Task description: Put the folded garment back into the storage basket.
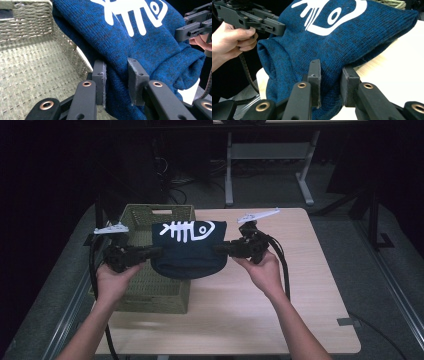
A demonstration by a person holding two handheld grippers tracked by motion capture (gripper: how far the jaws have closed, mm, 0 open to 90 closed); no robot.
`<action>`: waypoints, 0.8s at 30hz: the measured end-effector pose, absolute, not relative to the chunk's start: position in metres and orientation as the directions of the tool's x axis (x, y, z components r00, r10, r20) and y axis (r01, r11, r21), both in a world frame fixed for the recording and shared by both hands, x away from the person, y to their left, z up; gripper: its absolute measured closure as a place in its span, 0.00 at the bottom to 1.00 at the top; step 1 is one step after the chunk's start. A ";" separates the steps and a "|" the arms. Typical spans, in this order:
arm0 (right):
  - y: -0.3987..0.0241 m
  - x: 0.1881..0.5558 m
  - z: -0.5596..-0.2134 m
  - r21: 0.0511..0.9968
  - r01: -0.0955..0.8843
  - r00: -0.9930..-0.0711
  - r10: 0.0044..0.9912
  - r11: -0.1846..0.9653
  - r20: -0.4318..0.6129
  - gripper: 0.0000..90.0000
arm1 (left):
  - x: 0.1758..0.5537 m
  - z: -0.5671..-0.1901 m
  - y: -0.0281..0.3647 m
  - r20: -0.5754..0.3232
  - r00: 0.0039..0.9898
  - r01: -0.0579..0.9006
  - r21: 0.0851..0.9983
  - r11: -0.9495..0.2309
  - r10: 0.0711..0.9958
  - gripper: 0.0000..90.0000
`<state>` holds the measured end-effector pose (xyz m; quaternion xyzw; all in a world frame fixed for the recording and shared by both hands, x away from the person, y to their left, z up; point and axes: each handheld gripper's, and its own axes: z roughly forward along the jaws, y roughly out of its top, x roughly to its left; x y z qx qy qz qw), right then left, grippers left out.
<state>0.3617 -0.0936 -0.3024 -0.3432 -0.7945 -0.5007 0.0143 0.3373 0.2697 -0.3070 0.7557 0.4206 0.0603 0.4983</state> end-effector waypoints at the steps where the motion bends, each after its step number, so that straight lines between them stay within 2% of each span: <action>1: -0.089 0.363 -0.303 0.788 0.556 -0.768 0.525 0.265 0.366 0.81 | 0.337 -0.307 0.272 -0.327 0.637 0.577 0.803 -0.149 0.698 0.78; 24: -0.047 0.371 -0.310 0.793 0.544 -0.782 0.508 0.273 0.361 0.81 | 0.337 -0.313 0.312 -0.323 0.602 0.589 0.797 -0.133 0.730 0.78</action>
